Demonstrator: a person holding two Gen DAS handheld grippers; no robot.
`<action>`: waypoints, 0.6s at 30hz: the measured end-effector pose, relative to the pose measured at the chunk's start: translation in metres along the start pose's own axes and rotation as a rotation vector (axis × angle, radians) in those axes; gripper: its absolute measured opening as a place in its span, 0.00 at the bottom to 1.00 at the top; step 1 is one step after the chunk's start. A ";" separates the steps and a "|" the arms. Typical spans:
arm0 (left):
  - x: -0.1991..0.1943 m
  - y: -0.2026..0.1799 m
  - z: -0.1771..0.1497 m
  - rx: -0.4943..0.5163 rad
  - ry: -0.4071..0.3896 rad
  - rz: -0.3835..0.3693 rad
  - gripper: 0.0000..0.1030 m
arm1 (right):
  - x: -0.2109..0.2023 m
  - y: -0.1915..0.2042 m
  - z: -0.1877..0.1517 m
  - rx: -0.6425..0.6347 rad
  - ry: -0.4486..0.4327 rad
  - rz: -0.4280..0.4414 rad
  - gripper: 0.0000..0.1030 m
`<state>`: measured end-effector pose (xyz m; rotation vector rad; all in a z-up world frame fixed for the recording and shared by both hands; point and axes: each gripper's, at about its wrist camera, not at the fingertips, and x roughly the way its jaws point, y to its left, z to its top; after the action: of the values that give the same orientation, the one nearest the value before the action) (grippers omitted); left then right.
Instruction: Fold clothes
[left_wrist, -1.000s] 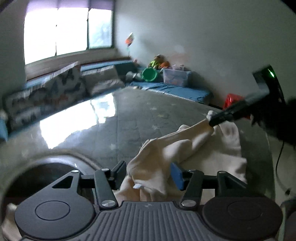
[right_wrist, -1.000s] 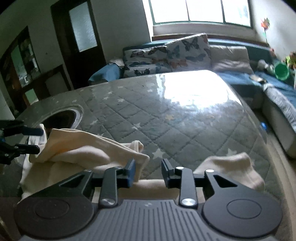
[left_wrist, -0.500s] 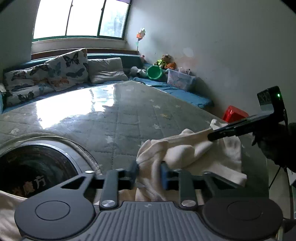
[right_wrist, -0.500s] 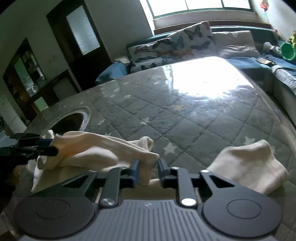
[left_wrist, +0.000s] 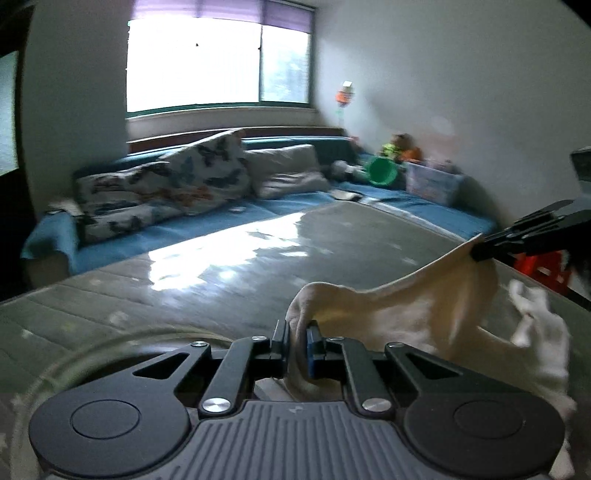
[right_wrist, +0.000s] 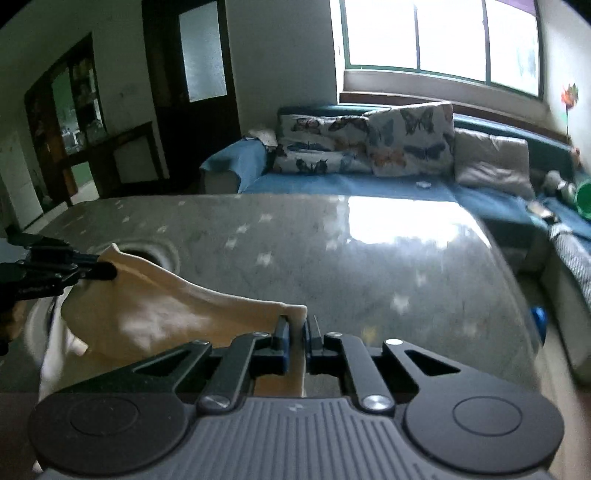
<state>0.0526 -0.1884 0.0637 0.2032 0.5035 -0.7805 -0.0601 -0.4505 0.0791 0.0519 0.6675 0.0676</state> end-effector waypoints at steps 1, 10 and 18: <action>0.005 0.004 0.003 -0.002 0.000 0.020 0.10 | 0.007 0.000 0.008 -0.008 -0.002 -0.007 0.06; 0.056 0.036 0.012 -0.076 0.046 0.118 0.10 | 0.090 -0.002 0.049 -0.034 0.043 -0.080 0.06; 0.097 0.072 0.004 -0.220 0.134 0.160 0.16 | 0.156 -0.014 0.045 0.026 0.128 -0.115 0.09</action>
<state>0.1638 -0.2000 0.0175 0.0901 0.6874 -0.5529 0.0901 -0.4537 0.0172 0.0343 0.7984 -0.0493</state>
